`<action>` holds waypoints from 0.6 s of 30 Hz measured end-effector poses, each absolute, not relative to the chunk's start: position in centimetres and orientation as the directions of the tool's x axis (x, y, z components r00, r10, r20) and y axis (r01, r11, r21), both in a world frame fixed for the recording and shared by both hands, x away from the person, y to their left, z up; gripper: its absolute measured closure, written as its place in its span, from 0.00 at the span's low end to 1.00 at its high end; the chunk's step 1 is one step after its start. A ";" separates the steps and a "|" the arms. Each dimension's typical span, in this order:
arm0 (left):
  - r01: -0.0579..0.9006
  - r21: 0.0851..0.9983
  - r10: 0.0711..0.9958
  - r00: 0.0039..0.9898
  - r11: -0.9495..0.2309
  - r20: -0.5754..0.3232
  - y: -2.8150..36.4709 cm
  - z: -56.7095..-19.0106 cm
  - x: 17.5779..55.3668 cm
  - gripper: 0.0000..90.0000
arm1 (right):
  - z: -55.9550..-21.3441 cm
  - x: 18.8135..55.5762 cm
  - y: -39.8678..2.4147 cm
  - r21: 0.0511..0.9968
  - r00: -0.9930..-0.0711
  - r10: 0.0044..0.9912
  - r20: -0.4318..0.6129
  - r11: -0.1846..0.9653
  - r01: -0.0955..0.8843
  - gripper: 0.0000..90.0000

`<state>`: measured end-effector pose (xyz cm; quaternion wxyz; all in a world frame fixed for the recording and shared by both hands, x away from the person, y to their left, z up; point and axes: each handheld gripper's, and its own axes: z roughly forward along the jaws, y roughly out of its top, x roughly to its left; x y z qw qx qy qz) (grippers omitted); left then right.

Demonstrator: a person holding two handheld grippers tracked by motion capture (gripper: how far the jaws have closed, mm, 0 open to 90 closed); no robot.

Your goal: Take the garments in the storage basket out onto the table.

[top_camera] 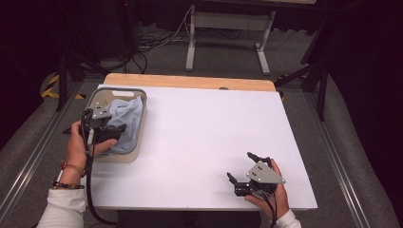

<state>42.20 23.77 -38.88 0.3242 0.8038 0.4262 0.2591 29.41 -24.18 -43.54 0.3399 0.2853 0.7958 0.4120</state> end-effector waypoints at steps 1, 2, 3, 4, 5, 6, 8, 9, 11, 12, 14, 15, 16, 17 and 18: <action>0.522 0.743 0.858 0.496 -0.419 0.134 23.7 -38.9 42.2 0.50 | -43.6 29.4 -24.2 0.848 -0.609 0.731 -0.308 0.501 0.174 0.09; 0.520 0.745 0.859 0.493 -0.418 0.138 23.7 -38.9 42.1 0.56 | -43.6 29.4 -24.2 0.845 -0.608 0.730 -0.311 0.505 0.175 0.09; 0.519 0.742 0.857 0.496 -0.423 0.141 23.7 -38.9 42.1 0.60 | -43.6 29.4 -24.1 0.844 -0.608 0.730 -0.312 0.507 0.176 0.09; 0.514 0.744 0.855 0.496 -0.427 0.147 23.7 -39.0 42.1 0.65 | -43.6 29.4 -24.1 0.843 -0.607 0.730 -0.312 0.508 0.178 0.09; 0.507 0.748 0.857 0.491 -0.427 0.157 23.7 -39.0 42.0 0.70 | -43.6 29.4 -24.1 0.842 -0.607 0.731 -0.313 0.509 0.179 0.09; 0.500 0.751 0.853 0.498 -0.431 0.158 23.8 -38.9 41.9 0.75 | -43.6 29.4 -24.1 0.841 -0.607 0.730 -0.314 0.510 0.179 0.09; 0.482 0.764 0.846 0.510 -0.430 0.154 23.8 -38.9 41.8 0.86 | -43.6 29.4 -24.2 0.840 -0.604 0.731 -0.318 0.513 0.178 0.09; 0.477 0.769 0.845 0.513 -0.426 0.150 23.9 -38.9 41.7 0.91 | -43.6 29.4 -24.2 0.840 -0.601 0.733 -0.319 0.512 0.178 0.09; 0.469 0.780 0.844 0.518 -0.415 0.137 24.0 -38.9 41.7 0.95 | -43.6 29.4 -24.3 0.844 -0.597 0.739 -0.313 0.504 0.182 0.09; 0.468 0.782 0.843 0.521 -0.412 0.133 24.1 -38.9 41.6 0.95 | -43.6 29.4 -24.3 0.844 -0.597 0.739 -0.312 0.504 0.182 0.09; 0.461 0.794 0.845 0.522 -0.397 0.120 24.3 -38.9 41.5 0.95 | -43.6 29.4 -24.4 0.844 -0.597 0.738 -0.313 0.505 0.182 0.09; 0.459 0.794 0.843 0.525 -0.398 0.118 24.4 -38.8 41.5 0.95 | -43.6 29.4 -24.4 0.844 -0.598 0.738 -0.313 0.505 0.182 0.09; 0.455 0.803 0.847 0.520 -0.386 0.113 24.5 -38.7 41.4 0.96 | -43.6 29.4 -24.4 0.843 -0.598 0.738 -0.313 0.506 0.182 0.09; 0.449 0.811 0.849 0.519 -0.375 0.105 24.5 -38.6 41.3 0.96 | -43.5 29.4 -24.3 0.843 -0.598 0.737 -0.315 0.506 0.180 0.09; 0.441 0.818 0.848 0.520 -0.368 0.101 24.6 -38.5 41.2 0.96 | -43.5 29.4 -24.3 0.844 -0.597 0.737 -0.315 0.506 0.180 0.09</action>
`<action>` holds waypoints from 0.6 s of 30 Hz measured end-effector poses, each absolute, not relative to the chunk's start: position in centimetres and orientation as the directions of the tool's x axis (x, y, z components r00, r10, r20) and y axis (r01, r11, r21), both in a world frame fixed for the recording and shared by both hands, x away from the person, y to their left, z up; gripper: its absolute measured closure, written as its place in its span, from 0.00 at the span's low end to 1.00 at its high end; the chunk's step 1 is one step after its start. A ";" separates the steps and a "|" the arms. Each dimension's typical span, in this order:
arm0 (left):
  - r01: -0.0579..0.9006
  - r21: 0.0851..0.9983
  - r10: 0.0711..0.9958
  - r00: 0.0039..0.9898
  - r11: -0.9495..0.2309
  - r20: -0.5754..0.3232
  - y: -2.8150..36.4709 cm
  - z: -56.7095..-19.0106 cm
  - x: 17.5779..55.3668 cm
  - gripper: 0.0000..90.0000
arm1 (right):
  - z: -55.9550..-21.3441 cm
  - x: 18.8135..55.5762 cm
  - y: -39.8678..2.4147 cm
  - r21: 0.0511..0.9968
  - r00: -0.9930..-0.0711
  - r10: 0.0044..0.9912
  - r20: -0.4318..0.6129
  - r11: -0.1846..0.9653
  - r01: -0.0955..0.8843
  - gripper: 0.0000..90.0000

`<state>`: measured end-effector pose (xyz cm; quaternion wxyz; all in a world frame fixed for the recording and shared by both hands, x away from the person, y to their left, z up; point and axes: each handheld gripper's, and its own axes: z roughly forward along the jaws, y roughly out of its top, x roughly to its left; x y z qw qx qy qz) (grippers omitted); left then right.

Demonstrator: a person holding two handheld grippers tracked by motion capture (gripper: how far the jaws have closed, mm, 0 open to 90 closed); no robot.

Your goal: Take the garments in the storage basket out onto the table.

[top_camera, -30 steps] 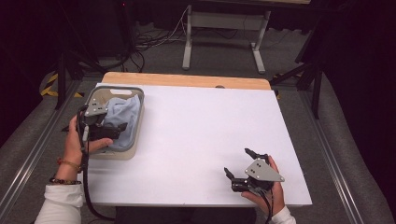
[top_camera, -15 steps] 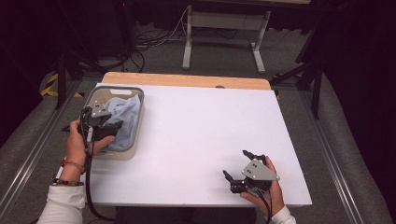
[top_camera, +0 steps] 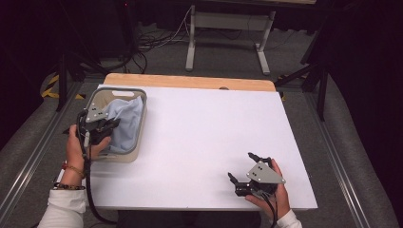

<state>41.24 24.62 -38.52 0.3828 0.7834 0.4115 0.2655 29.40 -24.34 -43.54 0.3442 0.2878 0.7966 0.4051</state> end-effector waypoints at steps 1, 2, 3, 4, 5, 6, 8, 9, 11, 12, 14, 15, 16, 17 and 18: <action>0.432 0.829 0.847 0.525 -0.354 0.088 24.7 -38.4 41.2 0.96 | -43.5 29.4 -24.4 0.844 -0.598 0.738 -0.314 0.505 0.180 0.09; 0.425 0.838 0.846 0.528 -0.342 0.077 24.8 -38.3 41.1 0.96 | -43.5 29.4 -24.4 0.845 -0.597 0.739 -0.312 0.503 0.182 0.09; 0.421 0.845 0.845 0.530 -0.329 0.065 24.9 -38.2 41.0 0.96 | -43.4 29.4 -24.4 0.845 -0.595 0.740 -0.314 0.503 0.180 0.09; 0.411 0.855 0.844 0.533 -0.316 0.055 24.9 -38.1 41.0 0.96 | -43.4 29.3 -24.4 0.847 -0.594 0.742 -0.312 0.501 0.180 0.09; 0.397 0.864 0.843 0.536 -0.309 0.055 24.9 -37.9 41.0 0.96 | -43.3 29.2 -24.5 0.847 -0.592 0.742 -0.315 0.501 0.177 0.09; 0.386 0.870 0.845 0.532 -0.306 0.061 25.0 -37.7 41.0 0.96 | -43.1 29.2 -24.6 0.850 -0.588 0.744 -0.319 0.499 0.170 0.09; 0.367 0.887 0.846 0.531 -0.279 0.046 25.1 -37.1 40.9 0.96 | -42.9 29.2 -25.0 0.857 -0.578 0.754 -0.313 0.486 0.170 0.10; 0.356 0.898 0.846 0.533 -0.258 0.032 25.3 -36.8 40.8 0.96 | -42.9 29.2 -25.1 0.862 -0.574 0.760 -0.304 0.476 0.174 0.10; 0.342 0.906 0.846 0.533 -0.250 0.032 25.2 -36.1 40.9 0.96 | -42.8 29.2 -25.3 0.867 -0.570 0.766 -0.295 0.466 0.178 0.10; 0.330 0.907 0.849 0.526 -0.261 0.052 25.1 -35.5 40.9 0.96 | -42.8 29.2 -25.4 0.868 -0.569 0.769 -0.291 0.462 0.180 0.10; 0.316 0.913 0.850 0.523 -0.257 0.058 25.1 -34.6 40.9 0.96 | -42.8 29.2 -25.5 0.868 -0.572 0.767 -0.291 0.464 0.180 0.10; 0.308 0.917 0.852 0.520 -0.253 0.060 25.0 -34.2 40.9 0.96 | -42.8 29.2 -25.5 0.866 -0.575 0.764 -0.292 0.466 0.179 0.10; 0.300 0.920 0.855 0.515 -0.253 0.068 25.0 -33.9 40.9 0.96 | -42.8 29.2 -25.5 0.866 -0.578 0.762 -0.292 0.467 0.178 0.10; 0.290 0.923 0.855 0.514 -0.255 0.075 24.9 -33.3 40.8 0.96 | -42.8 29.2 -25.4 0.866 -0.580 0.760 -0.292 0.468 0.177 0.10; 0.290 0.923 0.855 0.514 -0.255 0.075 24.9 -33.3 40.8 0.96 | -42.8 29.2 -25.4 0.865 -0.583 0.758 -0.293 0.470 0.176 0.10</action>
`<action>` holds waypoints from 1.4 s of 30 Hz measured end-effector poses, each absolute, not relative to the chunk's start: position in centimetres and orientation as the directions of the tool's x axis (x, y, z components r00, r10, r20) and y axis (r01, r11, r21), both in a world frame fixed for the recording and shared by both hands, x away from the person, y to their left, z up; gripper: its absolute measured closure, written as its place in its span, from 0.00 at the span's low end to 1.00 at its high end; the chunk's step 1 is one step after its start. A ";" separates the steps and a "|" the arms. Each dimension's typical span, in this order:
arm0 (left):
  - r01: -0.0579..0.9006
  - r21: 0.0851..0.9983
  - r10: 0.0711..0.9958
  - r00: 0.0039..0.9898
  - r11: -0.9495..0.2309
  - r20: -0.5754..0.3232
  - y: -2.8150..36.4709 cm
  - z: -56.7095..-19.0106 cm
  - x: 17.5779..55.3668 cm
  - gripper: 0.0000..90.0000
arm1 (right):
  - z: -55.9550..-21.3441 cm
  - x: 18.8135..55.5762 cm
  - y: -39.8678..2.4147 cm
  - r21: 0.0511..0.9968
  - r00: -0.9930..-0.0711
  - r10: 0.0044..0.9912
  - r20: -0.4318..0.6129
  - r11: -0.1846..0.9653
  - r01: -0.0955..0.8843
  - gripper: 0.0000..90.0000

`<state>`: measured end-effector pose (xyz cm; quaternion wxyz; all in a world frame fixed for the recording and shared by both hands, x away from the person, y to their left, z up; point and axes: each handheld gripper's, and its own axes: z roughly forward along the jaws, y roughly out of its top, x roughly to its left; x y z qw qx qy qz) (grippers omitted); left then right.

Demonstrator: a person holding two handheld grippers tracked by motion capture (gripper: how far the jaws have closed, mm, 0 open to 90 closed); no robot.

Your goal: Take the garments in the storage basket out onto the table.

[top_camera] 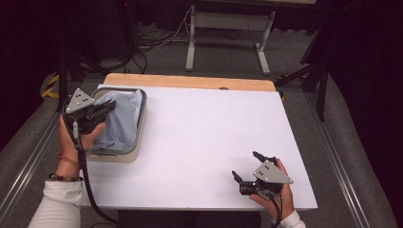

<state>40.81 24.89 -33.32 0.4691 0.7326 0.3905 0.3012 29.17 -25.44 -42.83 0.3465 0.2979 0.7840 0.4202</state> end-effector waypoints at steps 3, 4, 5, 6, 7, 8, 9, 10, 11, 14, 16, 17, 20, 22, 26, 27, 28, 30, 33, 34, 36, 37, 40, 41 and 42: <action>0.267 0.931 0.857 0.508 -0.249 0.084 24.7 -31.5 40.9 0.96 | -42.8 29.2 -25.5 0.869 -0.574 0.766 -0.290 0.462 0.176 0.10; 0.266 0.934 0.858 0.508 -0.239 0.075 24.7 -31.0 40.9 0.96 | -42.8 29.2 -25.6 0.869 -0.568 0.769 -0.294 0.463 0.177 0.10; 0.259 0.936 0.858 0.507 -0.239 0.079 24.7 -30.7 40.9 0.96 | -42.7 29.3 -25.6 0.867 -0.559 0.775 -0.296 0.463 0.182 0.10; 0.245 0.938 0.859 0.504 -0.245 0.093 24.7 -30.0 40.8 0.97 | -42.7 29.3 -25.6 0.868 -0.556 0.777 -0.295 0.462 0.184 0.10; 0.236 0.941 0.859 0.502 -0.244 0.097 24.6 -29.6 40.7 0.97 | -42.7 29.3 -25.7 0.871 -0.553 0.781 -0.289 0.454 0.187 0.10; 0.224 0.943 0.856 0.506 -0.246 0.103 24.7 -29.1 40.6 0.97 | -42.7 29.3 -25.7 0.872 -0.551 0.783 -0.288 0.452 0.187 0.10; 0.216 0.946 0.854 0.511 -0.241 0.101 24.7 -28.5 40.5 0.97 | -42.7 29.3 -25.8 0.872 -0.551 0.784 -0.286 0.451 0.188 0.10; 0.206 0.950 0.854 0.511 -0.235 0.100 24.8 -27.9 40.4 0.97 | -42.7 29.3 -25.8 0.872 -0.551 0.784 -0.286 0.451 0.190 0.10; 0.197 0.952 0.853 0.511 -0.233 0.103 24.8 -27.4 40.3 0.97 | -42.7 29.4 -25.9 0.872 -0.549 0.785 -0.286 0.451 0.191 0.10; 0.178 0.958 0.848 0.521 -0.225 0.102 24.6 -26.5 40.2 0.97 | -42.7 29.5 -25.9 0.872 -0.552 0.785 -0.281 0.449 0.195 0.10; 0.172 0.959 0.844 0.526 -0.226 0.105 24.2 -26.0 40.2 0.97 | -42.7 29.5 -26.0 0.873 -0.552 0.786 -0.278 0.447 0.197 0.10; 0.171 0.959 0.840 0.532 -0.226 0.104 24.0 -25.9 40.2 0.97 | -42.7 29.5 -26.0 0.872 -0.551 0.787 -0.278 0.447 0.198 0.10; 0.159 0.963 0.833 0.544 -0.218 0.099 23.3 -25.6 40.2 0.97 | -42.7 29.6 -26.1 0.875 -0.548 0.790 -0.274 0.441 0.199 0.10; 0.151 0.966 0.827 0.554 -0.211 0.095 22.8 -25.5 40.1 0.97 | -42.7 29.5 -26.1 0.875 -0.544 0.792 -0.276 0.442 0.199 0.10; 0.137 0.968 0.816 0.570 -0.210 0.096 21.9 -24.9 39.9 0.97 | -42.6 29.5 -26.1 0.876 -0.545 0.793 -0.273 0.439 0.200 0.10; 0.131 0.969 0.812 0.576 -0.209 0.098 21.6 -24.7 39.9 0.97 | -42.6 29.5 -26.1 0.876 -0.546 0.792 -0.272 0.439 0.200 0.10; 0.126 0.970 0.807 0.582 -0.209 0.099 21.3 -24.4 39.7 0.97 | -42.7 29.6 -26.1 0.876 -0.547 0.792 -0.272 0.439 0.200 0.10; 0.120 0.971 0.806 0.584 -0.208 0.100 21.1 -24.2 39.7 0.97 | -42.7 29.6 -26.1 0.875 -0.546 0.793 -0.271 0.439 0.203 0.10; 0.106 0.976 0.788 0.610 -0.191 0.088 19.9 -23.2 39.4 0.97 | -42.7 29.6 -26.1 0.876 -0.546 0.794 -0.267 0.436 0.206 0.10; 0.106 0.976 0.788 0.610 -0.191 0.088 19.9 -23.2 39.4 0.97 | -42.7 29.6 -26.1 0.876 -0.546 0.794 -0.266 0.435 0.206 0.10; 0.093 0.977 0.772 0.628 -0.194 0.094 18.7 -22.8 39.4 0.97 | -42.7 29.6 -26.2 0.877 -0.545 0.795 -0.266 0.434 0.205 0.10; 0.091 0.976 0.767 0.635 -0.197 0.095 18.4 -22.7 39.4 0.97 | -42.7 29.6 -26.2 0.877 -0.545 0.795 -0.265 0.433 0.206 0.10; 0.084 0.977 0.755 0.649 -0.197 0.096 17.3 -22.7 39.4 0.97 | -42.7 29.6 -26.3 0.879 -0.544 0.797 -0.262 0.430 0.206 0.10; 0.084 0.976 0.745 0.659 -0.203 0.098 16.5 -22.8 39.4 0.97 | -42.7 29.6 -26.3 0.879 -0.544 0.797 -0.262 0.430 0.207 0.10; 0.083 0.975 0.740 0.665 -0.207 0.101 16.1 -22.8 39.4 0.97 | -42.7 29.6 -26.3 0.879 -0.543 0.798 -0.262 0.429 0.207 0.10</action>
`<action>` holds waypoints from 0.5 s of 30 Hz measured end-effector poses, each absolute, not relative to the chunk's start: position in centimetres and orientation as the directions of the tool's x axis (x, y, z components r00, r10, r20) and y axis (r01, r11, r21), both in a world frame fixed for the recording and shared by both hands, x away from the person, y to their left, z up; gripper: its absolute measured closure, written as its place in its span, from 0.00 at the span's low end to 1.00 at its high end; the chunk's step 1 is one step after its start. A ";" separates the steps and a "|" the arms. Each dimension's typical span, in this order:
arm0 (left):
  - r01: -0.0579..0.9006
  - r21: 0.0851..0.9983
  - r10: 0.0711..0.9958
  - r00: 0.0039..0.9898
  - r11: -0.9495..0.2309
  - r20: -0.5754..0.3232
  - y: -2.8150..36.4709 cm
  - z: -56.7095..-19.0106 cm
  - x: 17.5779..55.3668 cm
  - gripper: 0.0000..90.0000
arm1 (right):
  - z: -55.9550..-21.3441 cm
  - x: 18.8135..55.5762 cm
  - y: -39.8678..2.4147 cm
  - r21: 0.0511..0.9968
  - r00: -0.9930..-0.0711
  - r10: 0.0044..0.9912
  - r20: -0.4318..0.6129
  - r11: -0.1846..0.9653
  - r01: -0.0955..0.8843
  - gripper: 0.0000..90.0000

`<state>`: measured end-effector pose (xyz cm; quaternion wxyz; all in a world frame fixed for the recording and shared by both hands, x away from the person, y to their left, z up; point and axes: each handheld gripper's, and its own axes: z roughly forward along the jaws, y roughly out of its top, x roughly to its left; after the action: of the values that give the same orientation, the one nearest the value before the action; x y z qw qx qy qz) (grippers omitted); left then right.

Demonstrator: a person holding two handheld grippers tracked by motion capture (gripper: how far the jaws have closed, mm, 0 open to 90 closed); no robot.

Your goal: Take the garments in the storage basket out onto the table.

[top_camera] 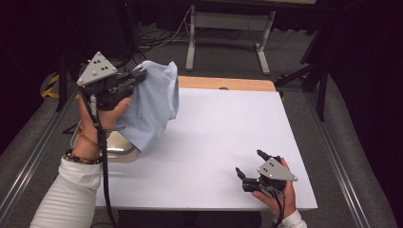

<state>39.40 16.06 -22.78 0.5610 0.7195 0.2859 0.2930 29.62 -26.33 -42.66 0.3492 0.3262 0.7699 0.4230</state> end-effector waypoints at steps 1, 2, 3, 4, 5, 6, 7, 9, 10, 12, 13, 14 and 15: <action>0.082 0.974 0.734 0.672 -0.212 0.103 15.5 -22.8 39.4 0.97 | -42.7 29.6 -26.4 0.880 -0.543 0.799 -0.260 0.428 0.208 0.10; 0.084 0.973 0.730 0.675 -0.214 0.102 15.1 -22.8 39.5 0.97 | -42.7 29.6 -26.4 0.880 -0.542 0.800 -0.259 0.426 0.208 0.10; 0.084 0.972 0.726 0.679 -0.221 0.106 14.8 -22.8 39.5 0.97 | -42.7 29.6 -26.4 0.881 -0.541 0.800 -0.258 0.425 0.209 0.10; 0.084 0.971 0.724 0.682 -0.224 0.108 14.3 -22.8 39.5 0.97 | -42.6 29.6 -26.4 0.881 -0.540 0.801 -0.258 0.425 0.209 0.10; 0.082 0.971 0.719 0.686 -0.226 0.110 13.9 -22.8 39.5 0.97 | -42.6 29.6 -26.4 0.881 -0.539 0.801 -0.259 0.424 0.208 0.10; 0.080 0.968 0.713 0.692 -0.236 0.117 13.4 -22.7 39.6 0.97 | -42.6 29.6 -26.5 0.882 -0.539 0.803 -0.256 0.422 0.210 0.10; 0.078 0.967 0.709 0.695 -0.242 0.121 12.9 -22.6 39.5 0.97 | -42.6 29.7 -26.5 0.882 -0.538 0.803 -0.255 0.422 0.212 0.10; 0.065 0.966 0.702 0.699 -0.250 0.135 12.0 -22.4 39.4 0.97 | -42.6 29.7 -26.5 0.882 -0.537 0.804 -0.254 0.421 0.213 0.10; 0.065 0.966 0.702 0.699 -0.250 0.135 12.0 -22.4 39.4 0.97 | -42.6 29.7 -26.6 0.882 -0.537 0.805 -0.254 0.420 0.213 0.10; 0.047 0.965 0.693 0.705 -0.257 0.150 11.2 -21.9 39.2 0.97 | -42.6 29.7 -26.6 0.882 -0.535 0.806 -0.254 0.419 0.213 0.10; 0.043 0.967 0.690 0.708 -0.253 0.149 10.9 -21.6 39.1 0.97 | -42.6 29.7 -26.6 0.883 -0.534 0.807 -0.252 0.418 0.214 0.10; 0.037 0.968 0.687 0.711 -0.250 0.150 10.7 -21.3 39.0 0.97 | -42.6 29.7 -26.7 0.883 -0.534 0.807 -0.253 0.418 0.214 0.10; 0.033 0.968 0.684 0.714 -0.248 0.151 10.5 -21.0 39.0 0.97 | -42.6 29.6 -26.7 0.883 -0.533 0.807 -0.253 0.418 0.214 0.10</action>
<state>38.96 10.50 -21.04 0.5625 0.7351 0.2437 0.2895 29.64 -26.68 -42.60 0.3497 0.3332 0.7659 0.4244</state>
